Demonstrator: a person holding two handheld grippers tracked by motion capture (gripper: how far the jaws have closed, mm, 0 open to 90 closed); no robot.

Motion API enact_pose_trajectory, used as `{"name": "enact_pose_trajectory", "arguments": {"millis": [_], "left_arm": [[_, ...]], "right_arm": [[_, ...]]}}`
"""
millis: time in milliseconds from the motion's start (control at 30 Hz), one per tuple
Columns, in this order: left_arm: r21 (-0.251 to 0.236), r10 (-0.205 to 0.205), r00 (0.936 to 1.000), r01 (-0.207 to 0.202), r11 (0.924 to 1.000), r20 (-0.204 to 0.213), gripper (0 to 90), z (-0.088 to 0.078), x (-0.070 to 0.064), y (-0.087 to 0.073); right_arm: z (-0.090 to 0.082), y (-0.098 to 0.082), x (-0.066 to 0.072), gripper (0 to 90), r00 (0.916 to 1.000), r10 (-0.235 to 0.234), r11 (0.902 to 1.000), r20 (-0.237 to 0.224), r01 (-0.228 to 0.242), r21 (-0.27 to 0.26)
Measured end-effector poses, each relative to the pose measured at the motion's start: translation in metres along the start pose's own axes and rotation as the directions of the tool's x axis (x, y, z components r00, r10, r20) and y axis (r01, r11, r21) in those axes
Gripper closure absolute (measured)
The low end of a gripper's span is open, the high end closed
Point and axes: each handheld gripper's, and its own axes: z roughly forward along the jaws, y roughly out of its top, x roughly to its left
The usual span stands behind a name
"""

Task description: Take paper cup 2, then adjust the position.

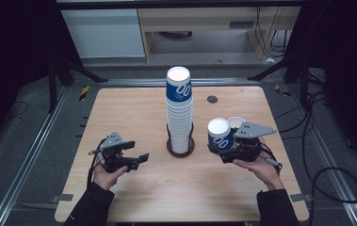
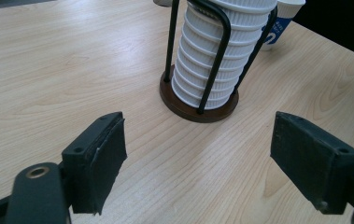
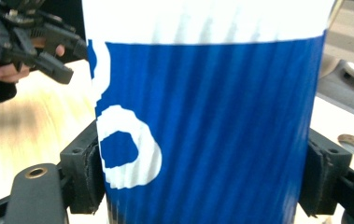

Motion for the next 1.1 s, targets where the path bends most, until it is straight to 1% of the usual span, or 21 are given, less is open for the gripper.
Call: {"name": "enact_pose_trajectory", "arguments": {"millis": [100,133,167,233,267,333,400,467,567,600,633,700,767,833,933,967,1033,1067,1100], "left_arm": [[0.0,0.003,1.0,-0.003,1.0,0.003,17.7,-0.001,-0.001,0.001],[0.0,0.007,0.9999,-0.007,1.0,0.007,17.7,-0.001,-0.003,0.002],[0.0,0.007,0.9999,-0.007,1.0,0.007,17.7,-0.001,-0.003,0.002],[0.003,0.009,0.9999,-0.009,1.0,0.012,17.6,-0.001,-0.004,0.002],[0.005,0.01,0.9999,-0.011,0.9999,0.013,17.7,-0.001,-0.004,0.002],[0.008,0.015,0.9997,-0.015,0.9998,0.017,17.7,-0.001,-0.005,0.003],[0.009,0.018,0.9996,-0.019,0.9998,0.023,17.6,0.0,-0.006,0.003],[0.01,0.025,0.9992,-0.026,0.9996,0.03,17.6,-0.001,-0.008,0.004],[0.01,0.03,0.9989,-0.031,0.9995,0.037,17.5,-0.002,-0.01,0.005],[0.01,0.033,0.9987,-0.033,0.9994,0.039,17.5,-0.002,-0.01,0.005],[0.01,0.036,0.9985,-0.036,0.9993,0.041,17.5,-0.002,-0.011,0.005],[0.012,0.042,0.998,-0.043,0.999,0.047,17.4,-0.002,-0.013,0.006],[0.017,0.054,0.9973,-0.055,0.9983,0.05,17.4,-0.002,-0.015,0.007],[0.013,0.06,0.9962,-0.061,0.998,0.062,17.4,-0.002,-0.017,0.008],[0.015,0.074,0.994,-0.075,0.9971,0.08,17.2,-0.001,-0.021,0.008],[0.019,0.079,0.993,-0.081,0.9965,0.088,17.2,0.0,-0.022,0.008],[0.021,0.093,0.9904,-0.095,0.9952,0.103,17.0,0.001,-0.025,0.008],[0.024,0.098,0.9891,-0.101,0.9946,0.11,16.8,0.001,-0.026,0.009],[0.024,0.103,0.9884,-0.107,0.994,0.111,16.8,0.001,-0.027,0.009]], "right_arm": [[0.007,-0.004,0.003,20.0,0.9998,-0.011,0.9997,-0.018,0.012,0.023],[0.012,-0.005,0.005,20.0,0.9993,-0.024,0.9986,-0.029,0.025,0.048],[0.013,-0.005,0.006,20.0,0.9991,-0.032,0.9978,-0.029,0.033,0.057],[0.015,-0.006,0.007,20.0,0.9986,-0.039,0.9973,-0.037,0.041,0.062],[0.019,-0.007,0.01,20.0,0.9976,-0.046,0.9961,-0.052,0.049,0.073],[0.021,-0.007,0.011,20.0,0.9972,-0.05,0.9954,-0.056,0.054,0.079],[0.028,-0.009,0.016,20.0,0.9938,-0.073,0.9915,-0.083,0.081,0.101],[0.03,-0.01,0.018,20.0,0.9929,-0.078,0.9905,-0.09,0.087,0.106],[0.038,-0.012,0.023,20.0,0.9885,-0.1,0.9847,-0.113,0.115,0.131],[0.041,-0.013,0.026,20.0,0.9856,-0.111,0.981,-0.128,0.129,0.145],[0.041,-0.013,0.026,20.0,0.9856,-0.111,0.981,-0.128,0.129,0.145],[0.043,-0.014,0.029,20.0,0.9829,-0.116,0.9789,-0.143,0.137,0.151],[0.047,-0.015,0.032,20.0,0.9782,-0.131,0.9745,-0.161,0.157,0.16],[0.049,-0.016,0.036,20.0,0.9748,-0.143,0.97,-0.171,0.172,0.171],[0.054,-0.016,0.043,20.0,0.9639,-0.176,0.9585,-0.2,0.214,0.189],[0.054,-0.016,0.043,20.0,0.9639,-0.176,0.9585,-0.2,0.214,0.189],[0.057,-0.017,0.047,20.0,0.9556,-0.197,0.9496,-0.219,0.241,0.2],[0.061,-0.017,0.05,20.0,0.9507,-0.207,0.9427,-0.231,0.257,0.213],[0.061,-0.017,0.05,20.0,0.9507,-0.207,0.9427,-0.231,0.257,0.213]]}}
